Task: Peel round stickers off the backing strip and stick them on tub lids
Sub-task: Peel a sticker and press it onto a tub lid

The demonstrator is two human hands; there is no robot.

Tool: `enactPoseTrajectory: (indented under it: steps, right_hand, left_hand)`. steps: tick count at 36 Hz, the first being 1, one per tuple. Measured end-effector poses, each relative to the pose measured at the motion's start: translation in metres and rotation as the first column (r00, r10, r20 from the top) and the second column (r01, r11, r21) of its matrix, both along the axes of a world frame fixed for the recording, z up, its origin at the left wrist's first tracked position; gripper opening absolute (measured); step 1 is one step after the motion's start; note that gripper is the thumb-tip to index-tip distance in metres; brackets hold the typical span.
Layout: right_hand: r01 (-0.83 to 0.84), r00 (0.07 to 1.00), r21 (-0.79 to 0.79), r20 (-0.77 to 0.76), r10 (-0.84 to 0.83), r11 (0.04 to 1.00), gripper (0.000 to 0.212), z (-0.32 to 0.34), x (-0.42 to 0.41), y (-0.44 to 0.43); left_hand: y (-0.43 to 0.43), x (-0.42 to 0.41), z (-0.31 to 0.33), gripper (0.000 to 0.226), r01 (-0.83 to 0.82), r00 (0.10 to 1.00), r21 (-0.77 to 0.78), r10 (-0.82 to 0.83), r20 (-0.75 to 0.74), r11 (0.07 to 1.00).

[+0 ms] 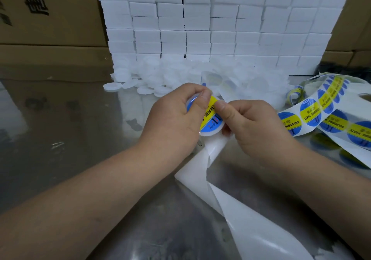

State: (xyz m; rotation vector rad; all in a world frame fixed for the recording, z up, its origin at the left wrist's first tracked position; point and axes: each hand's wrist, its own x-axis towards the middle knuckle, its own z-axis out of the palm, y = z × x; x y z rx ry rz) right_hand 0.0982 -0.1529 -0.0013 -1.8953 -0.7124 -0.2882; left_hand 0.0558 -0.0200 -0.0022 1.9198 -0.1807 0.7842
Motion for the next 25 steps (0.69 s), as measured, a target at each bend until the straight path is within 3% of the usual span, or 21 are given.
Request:
enactPoseTrajectory:
  steps: [6,8,10,15,18,21,25]
  right_hand:
    - [0.056,0.997,0.131,-0.066,-0.047,0.990,0.047,0.000,0.005,-0.004]
    - [0.071,0.994,0.190,-0.097,-0.053,0.979,0.031,0.003,0.008,-0.006]
    - [0.071,0.991,0.219,-0.123,-0.045,0.973,0.023,0.003,0.010,-0.007]
    - [-0.007,0.994,0.253,-0.107,0.035,0.967,0.027,0.000,0.006,-0.004]
    - [-0.027,0.996,0.266,-0.070,0.047,0.963,0.045,0.000,0.006,-0.004]
    - [-0.021,0.994,0.262,-0.099,0.049,0.965,0.048,0.002,0.004,-0.005]
    - [-0.017,0.995,0.231,-0.089,0.039,0.973,0.049,0.002,0.005,-0.007]
  left_hand:
    - [0.018,0.011,0.005,0.029,-0.251,0.968,-0.038,0.250,-0.033,0.967]
    - [0.033,0.020,0.006,0.027,-0.328,0.940,-0.059,0.319,-0.123,0.943]
    - [0.046,0.029,0.005,0.026,-0.377,0.893,0.024,0.371,-0.254,0.926]
    - [0.051,0.038,-0.011,0.030,-0.322,0.789,0.243,0.401,-0.465,0.915]
    - [0.051,0.038,-0.016,0.023,-0.290,0.792,0.261,0.384,-0.474,0.921]
    - [0.052,0.038,-0.018,0.008,-0.262,0.801,0.265,0.362,-0.476,0.928]
    - [0.048,0.037,-0.016,0.018,-0.293,0.827,0.306,0.401,-0.394,0.906]
